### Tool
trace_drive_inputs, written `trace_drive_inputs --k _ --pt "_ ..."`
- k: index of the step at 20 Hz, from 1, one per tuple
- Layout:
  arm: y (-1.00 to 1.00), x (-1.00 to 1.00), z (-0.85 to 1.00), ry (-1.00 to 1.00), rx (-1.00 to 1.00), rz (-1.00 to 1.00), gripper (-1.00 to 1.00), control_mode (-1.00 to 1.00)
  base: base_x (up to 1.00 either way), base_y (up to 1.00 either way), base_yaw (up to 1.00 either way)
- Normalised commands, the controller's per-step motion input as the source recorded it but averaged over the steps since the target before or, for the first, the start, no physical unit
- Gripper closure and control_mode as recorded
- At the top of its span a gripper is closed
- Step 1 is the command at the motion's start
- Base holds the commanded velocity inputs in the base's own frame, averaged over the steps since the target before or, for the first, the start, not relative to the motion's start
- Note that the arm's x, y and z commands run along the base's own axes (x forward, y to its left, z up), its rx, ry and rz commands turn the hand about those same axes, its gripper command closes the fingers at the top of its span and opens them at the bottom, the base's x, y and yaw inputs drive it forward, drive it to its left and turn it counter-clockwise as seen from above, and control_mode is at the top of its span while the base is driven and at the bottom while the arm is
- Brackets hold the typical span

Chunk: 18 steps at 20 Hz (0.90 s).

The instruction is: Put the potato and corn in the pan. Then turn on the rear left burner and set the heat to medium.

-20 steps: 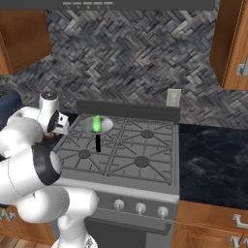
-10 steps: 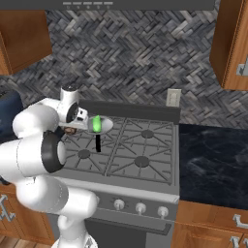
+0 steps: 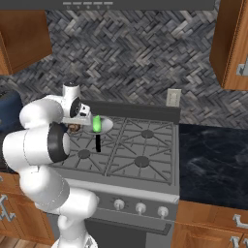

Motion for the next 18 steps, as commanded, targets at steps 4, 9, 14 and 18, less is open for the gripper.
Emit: trace_drive_inputs --k 4,9,14,18 --pt "-0.03 0.56 -0.03 0.00 -0.10 -0.03 1.00 -1.00 0.00 0.00 0.00" --pt "-0.06 0.61 -0.10 0.00 -0.02 -0.04 1.00 -1.00 0.00 0.00 0.00" --pt "0.00 0.56 -0.28 0.00 0.00 -0.02 1.00 -1.00 0.00 0.00 0.00" --pt "0.00 0.49 -0.23 0.00 0.00 0.00 1.00 -1.00 0.00 0.00 0.00"
